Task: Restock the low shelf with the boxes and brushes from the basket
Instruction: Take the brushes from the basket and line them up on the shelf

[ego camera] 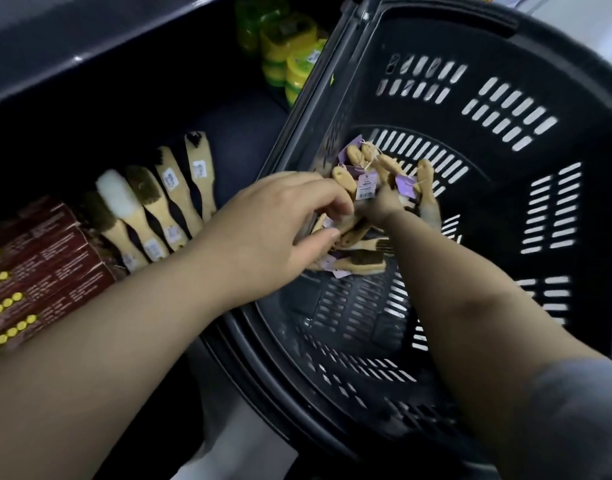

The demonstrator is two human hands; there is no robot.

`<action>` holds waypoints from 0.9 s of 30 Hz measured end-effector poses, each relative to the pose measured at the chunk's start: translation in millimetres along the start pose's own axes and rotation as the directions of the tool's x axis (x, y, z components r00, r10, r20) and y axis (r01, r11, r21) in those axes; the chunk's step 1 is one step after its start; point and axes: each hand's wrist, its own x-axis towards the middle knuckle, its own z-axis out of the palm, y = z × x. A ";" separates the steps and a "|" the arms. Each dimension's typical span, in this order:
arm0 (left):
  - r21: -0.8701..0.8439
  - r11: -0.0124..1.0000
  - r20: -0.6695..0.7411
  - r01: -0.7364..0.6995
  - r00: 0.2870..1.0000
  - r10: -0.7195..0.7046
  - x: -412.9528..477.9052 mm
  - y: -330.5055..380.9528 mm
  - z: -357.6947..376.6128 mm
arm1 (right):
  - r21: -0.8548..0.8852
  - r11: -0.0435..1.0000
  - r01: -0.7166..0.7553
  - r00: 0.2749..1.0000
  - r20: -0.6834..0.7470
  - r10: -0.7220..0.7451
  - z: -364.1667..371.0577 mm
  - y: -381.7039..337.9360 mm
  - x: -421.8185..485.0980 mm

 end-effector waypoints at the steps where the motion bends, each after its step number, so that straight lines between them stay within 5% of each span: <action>1: 0.008 1.000 0.004 0.002 1.000 -0.002 0.9 0.9 0.2 | -0.046 0.999 0.015 0.999 0.038 -0.013 2.9 1.5 -5.6; 9: 0.141 0.990 -0.001 -0.013 1.000 0.013 7.0 8.0 5.5 | 0.033 0.975 0.219 0.870 0.446 -0.210 -34.3 2.4 -61.2; 12: 0.014 1.000 -0.075 0.006 0.997 -0.005 7.5 15.5 6.8 | 0.375 0.910 0.177 0.786 0.502 -0.360 -87.1 -4.3 -83.2; 14: -0.226 0.973 -0.095 0.054 0.992 -0.077 7.4 24.6 7.2 | 0.669 0.735 0.108 0.702 0.473 -0.533 -114.3 -3.5 -98.5; 17: -0.594 0.735 0.160 0.328 0.943 -0.291 5.9 37.5 13.3 | 0.882 0.463 0.086 0.597 0.326 -0.732 -133.5 -4.5 -120.7; 19: -0.705 0.381 0.481 0.599 0.797 -0.364 3.8 41.2 16.6 | 0.923 0.374 0.093 0.546 0.267 -0.794 -134.5 -4.8 -126.4; 21: -0.714 0.116 0.642 0.691 0.711 -0.286 1.2 40.4 18.5 | 0.927 0.363 0.095 0.520 0.265 -0.812 -128.9 -4.0 -123.4; 24: -0.712 0.124 0.637 0.691 0.710 -0.299 -0.1 34.4 19.4 | 0.932 0.361 0.019 0.552 0.292 -0.781 -109.9 -0.4 -111.0; 27: -0.739 0.110 0.581 0.665 0.711 -0.395 1.2 30.7 23.6 | 0.881 0.462 -0.096 0.759 0.366 -0.539 -72.7 11.1 -91.4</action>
